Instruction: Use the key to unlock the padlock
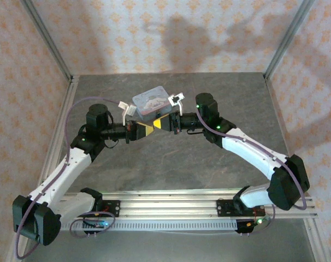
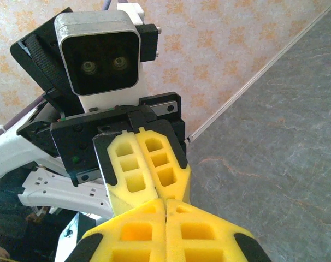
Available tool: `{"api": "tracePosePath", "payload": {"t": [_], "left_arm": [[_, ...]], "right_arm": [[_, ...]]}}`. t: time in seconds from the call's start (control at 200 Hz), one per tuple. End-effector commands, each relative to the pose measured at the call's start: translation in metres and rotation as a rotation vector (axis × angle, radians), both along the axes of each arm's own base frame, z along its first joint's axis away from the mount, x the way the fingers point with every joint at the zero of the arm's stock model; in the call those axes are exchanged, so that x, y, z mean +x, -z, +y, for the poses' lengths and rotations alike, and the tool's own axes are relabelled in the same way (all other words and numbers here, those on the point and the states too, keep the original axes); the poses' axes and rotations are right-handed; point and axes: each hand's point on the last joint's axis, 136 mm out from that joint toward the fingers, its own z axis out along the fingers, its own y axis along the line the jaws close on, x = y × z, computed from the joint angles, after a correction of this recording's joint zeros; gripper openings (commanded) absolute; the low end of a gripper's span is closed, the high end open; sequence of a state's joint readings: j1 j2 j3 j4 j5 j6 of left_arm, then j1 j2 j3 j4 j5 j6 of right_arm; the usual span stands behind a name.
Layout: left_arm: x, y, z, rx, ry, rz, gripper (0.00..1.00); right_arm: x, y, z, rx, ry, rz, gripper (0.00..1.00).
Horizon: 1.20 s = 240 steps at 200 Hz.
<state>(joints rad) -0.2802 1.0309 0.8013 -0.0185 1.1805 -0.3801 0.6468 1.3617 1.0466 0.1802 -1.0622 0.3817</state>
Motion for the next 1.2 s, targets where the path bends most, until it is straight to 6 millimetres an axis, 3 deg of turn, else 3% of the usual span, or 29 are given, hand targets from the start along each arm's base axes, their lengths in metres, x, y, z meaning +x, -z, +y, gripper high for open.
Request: {"api": "tracePosePath", "payload": {"t": [0.0, 0.125, 0.25, 0.46, 0.59, 0.696, 0.941, 1.196], "left_arm": [[-0.003, -0.002, 0.003, 0.030, -0.018, -0.022, 0.00], [0.008, 0.014, 0.017, 0.106, -0.134, 0.004, 0.00], [0.021, 0.038, 0.039, 0.176, -0.274, 0.071, 0.00], [0.038, 0.076, 0.082, 0.309, -0.525, 0.160, 0.00], [0.045, 0.091, 0.089, 0.323, -0.573, 0.204, 0.00], [0.049, 0.099, 0.093, 0.342, -0.594, 0.224, 0.00], [0.049, 0.111, 0.100, 0.386, -0.613, 0.228, 0.00], [0.049, 0.125, 0.106, 0.396, -0.642, 0.247, 0.00]], "right_arm": [[0.005, -0.020, -0.004, 0.036, 0.051, -0.066, 0.06], [0.022, -0.007, -0.013, -0.048, 0.175, -0.056, 0.44], [0.048, 0.019, -0.032, -0.186, 0.354, -0.033, 0.56], [0.088, 0.089, -0.063, -0.463, 0.599, -0.001, 0.60], [0.111, 0.140, -0.069, -0.652, 0.693, -0.028, 0.60], [0.133, 0.170, -0.062, -0.732, 0.737, -0.029, 0.61], [0.174, 0.217, -0.033, -0.811, 0.726, -0.027, 0.61], [0.199, 0.241, -0.011, -0.839, 0.713, -0.039, 0.61]]}}
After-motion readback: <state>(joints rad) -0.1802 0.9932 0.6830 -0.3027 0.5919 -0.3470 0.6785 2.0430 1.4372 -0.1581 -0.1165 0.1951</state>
